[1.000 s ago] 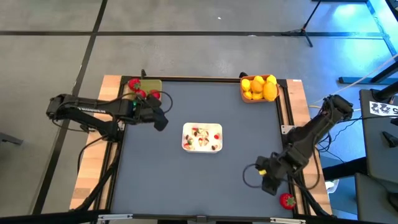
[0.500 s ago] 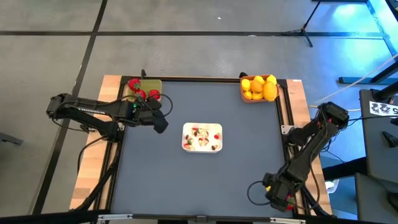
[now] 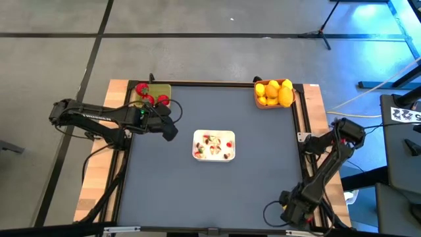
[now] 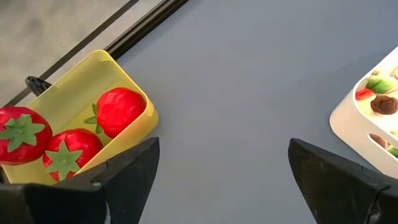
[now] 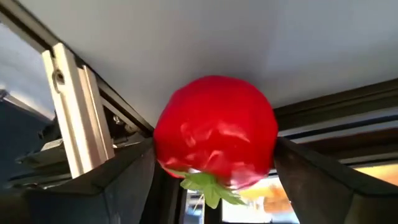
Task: Sort produce into baskets
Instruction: Put the red tomato into the yellow bin
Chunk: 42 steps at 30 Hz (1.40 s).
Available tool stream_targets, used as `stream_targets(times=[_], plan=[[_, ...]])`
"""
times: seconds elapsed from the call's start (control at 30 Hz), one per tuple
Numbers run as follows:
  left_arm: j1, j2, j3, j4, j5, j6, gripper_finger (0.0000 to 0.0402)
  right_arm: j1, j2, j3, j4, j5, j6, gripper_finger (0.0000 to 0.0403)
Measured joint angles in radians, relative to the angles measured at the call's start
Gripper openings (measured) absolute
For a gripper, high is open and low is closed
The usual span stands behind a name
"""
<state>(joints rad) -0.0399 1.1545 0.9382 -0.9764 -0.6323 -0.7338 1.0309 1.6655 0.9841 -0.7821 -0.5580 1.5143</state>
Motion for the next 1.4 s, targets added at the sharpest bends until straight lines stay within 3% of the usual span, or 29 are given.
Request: stream_targets(times=[0.37, 0.7, 0.93, 1.17, 1.4], plan=[[0.0, 0.0, 0.0, 0.0, 0.0, 0.007, 0.0349, 0.0, 0.064, 0.002, -0.017, -0.082, -0.023, 0.0316], [0.0, 0.0, 0.0, 0.0, 0.0, 0.007, 0.0349, -0.002, 0.065, -0.001, -0.01, -0.104, -0.018, 0.0217], [0.0, 0.0, 0.0, 0.0, 0.0, 0.007, 0.0349, -0.044, 0.059, 0.0, -0.008, -0.096, -0.056, 0.0224], [0.0, 0.0, 0.0, 0.0, 0.0, 0.003, 0.0349, -0.096, 0.038, 0.078, -0.141, 0.033, -0.163, 0.0223], [0.0, 0.0, 0.0, 0.0, 0.0, -0.027, 0.0349, -0.169, 0.007, 0.216, -0.346, 0.248, -0.275, 0.0227]])
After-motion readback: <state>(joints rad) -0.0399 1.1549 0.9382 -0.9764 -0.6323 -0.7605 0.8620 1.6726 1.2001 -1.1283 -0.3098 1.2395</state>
